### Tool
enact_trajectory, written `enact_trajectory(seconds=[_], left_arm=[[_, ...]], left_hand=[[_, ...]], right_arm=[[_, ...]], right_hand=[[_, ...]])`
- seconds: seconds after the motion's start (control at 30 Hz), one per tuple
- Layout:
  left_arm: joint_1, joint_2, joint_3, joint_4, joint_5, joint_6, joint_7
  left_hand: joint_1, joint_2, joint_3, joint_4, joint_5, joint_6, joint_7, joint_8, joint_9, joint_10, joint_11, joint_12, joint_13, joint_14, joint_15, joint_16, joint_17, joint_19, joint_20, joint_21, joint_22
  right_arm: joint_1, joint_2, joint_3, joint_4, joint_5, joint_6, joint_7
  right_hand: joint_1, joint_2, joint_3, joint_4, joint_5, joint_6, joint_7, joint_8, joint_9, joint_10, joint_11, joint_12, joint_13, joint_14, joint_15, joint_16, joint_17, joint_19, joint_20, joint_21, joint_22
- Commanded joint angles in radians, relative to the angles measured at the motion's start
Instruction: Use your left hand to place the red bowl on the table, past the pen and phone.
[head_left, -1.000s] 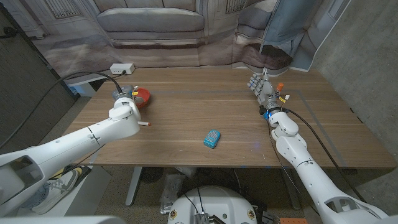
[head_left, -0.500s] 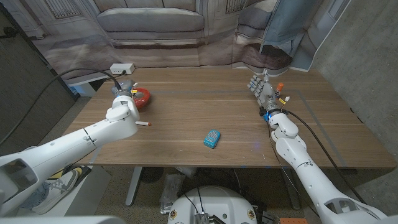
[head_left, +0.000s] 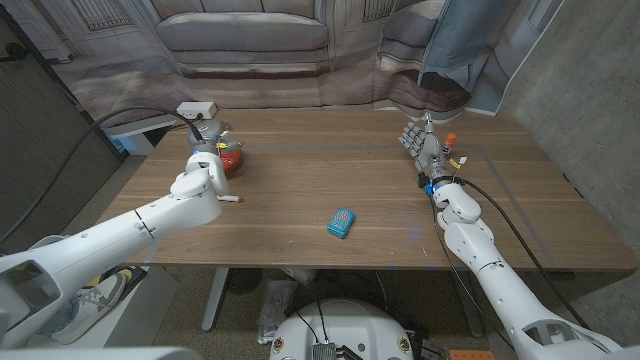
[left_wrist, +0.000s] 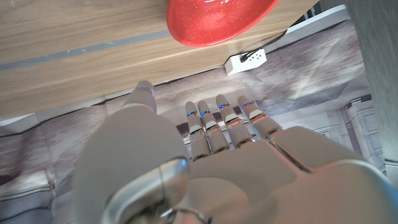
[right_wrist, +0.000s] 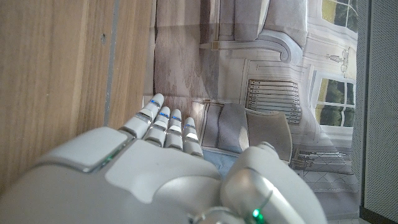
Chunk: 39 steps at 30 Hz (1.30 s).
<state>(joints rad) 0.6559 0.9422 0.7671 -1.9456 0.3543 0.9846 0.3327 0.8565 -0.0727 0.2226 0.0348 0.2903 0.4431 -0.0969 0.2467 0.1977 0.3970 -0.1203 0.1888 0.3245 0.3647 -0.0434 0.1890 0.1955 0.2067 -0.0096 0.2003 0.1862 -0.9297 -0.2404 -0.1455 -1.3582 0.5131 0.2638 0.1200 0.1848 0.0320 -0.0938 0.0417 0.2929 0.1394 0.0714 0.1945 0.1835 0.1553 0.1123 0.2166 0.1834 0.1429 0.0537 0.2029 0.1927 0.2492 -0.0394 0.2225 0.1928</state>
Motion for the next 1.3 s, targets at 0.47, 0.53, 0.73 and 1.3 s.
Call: enact_trajectory(seconds=[0.47,0.53,0.73,1.3], left_arm=[[0.066,-0.054,-0.100,0.044,0.015,-0.309,0.067],[0.064,-0.057,-0.100,0.049,0.022,-0.330,0.063],[0.059,-0.075,-0.102,0.070,0.037,-0.405,0.062],[0.078,-0.110,-0.117,0.113,0.088,-0.559,0.093]], left_hand=[[-0.043,-0.020,-0.028,0.017,0.017,0.006,-0.010,-0.003,0.003,-0.004,0.000,0.005,-0.008,-0.005,-0.051,0.007,0.003,0.001,0.008,0.003,0.000],[-0.048,-0.021,-0.031,0.020,0.018,0.006,-0.009,-0.003,0.003,-0.004,0.001,0.006,-0.009,-0.005,-0.049,0.007,0.003,0.000,0.007,0.003,0.000],[-0.066,-0.025,-0.040,0.029,0.022,0.012,-0.012,-0.002,0.003,-0.002,-0.002,0.008,-0.012,0.000,-0.047,0.010,0.004,0.000,0.004,0.003,0.000],[-0.128,-0.030,-0.070,0.063,0.042,0.015,-0.005,-0.008,0.003,0.000,0.012,0.011,-0.024,0.021,-0.036,0.019,0.004,0.017,-0.031,0.010,-0.001]], right_arm=[[0.011,0.000,-0.002,0.000,-0.005,0.000,-0.004],[0.012,0.000,-0.001,0.004,-0.006,0.002,-0.004],[0.013,0.005,0.002,0.011,-0.001,0.003,-0.005],[0.017,0.004,0.002,0.006,-0.007,0.006,-0.003]], right_hand=[[0.010,0.003,-0.007,0.001,-0.002,0.002,0.000,0.002,0.003,0.005,-0.003,-0.005,0.003,0.007,0.002,-0.006,0.005,0.009,-0.002,-0.004,0.004],[0.010,0.003,-0.007,0.001,-0.002,0.002,0.000,0.002,0.003,0.005,-0.003,-0.005,0.003,0.006,0.002,-0.007,0.005,0.009,-0.001,-0.004,0.004],[0.010,0.004,-0.007,0.001,-0.002,0.002,-0.001,0.002,0.003,0.005,-0.003,-0.005,0.003,0.007,0.002,-0.006,0.005,0.009,-0.001,-0.004,0.004],[0.011,0.004,-0.009,0.001,-0.002,0.003,-0.001,0.002,0.003,0.006,0.000,-0.005,0.003,0.006,0.002,-0.007,0.006,0.009,-0.001,-0.004,0.004]])
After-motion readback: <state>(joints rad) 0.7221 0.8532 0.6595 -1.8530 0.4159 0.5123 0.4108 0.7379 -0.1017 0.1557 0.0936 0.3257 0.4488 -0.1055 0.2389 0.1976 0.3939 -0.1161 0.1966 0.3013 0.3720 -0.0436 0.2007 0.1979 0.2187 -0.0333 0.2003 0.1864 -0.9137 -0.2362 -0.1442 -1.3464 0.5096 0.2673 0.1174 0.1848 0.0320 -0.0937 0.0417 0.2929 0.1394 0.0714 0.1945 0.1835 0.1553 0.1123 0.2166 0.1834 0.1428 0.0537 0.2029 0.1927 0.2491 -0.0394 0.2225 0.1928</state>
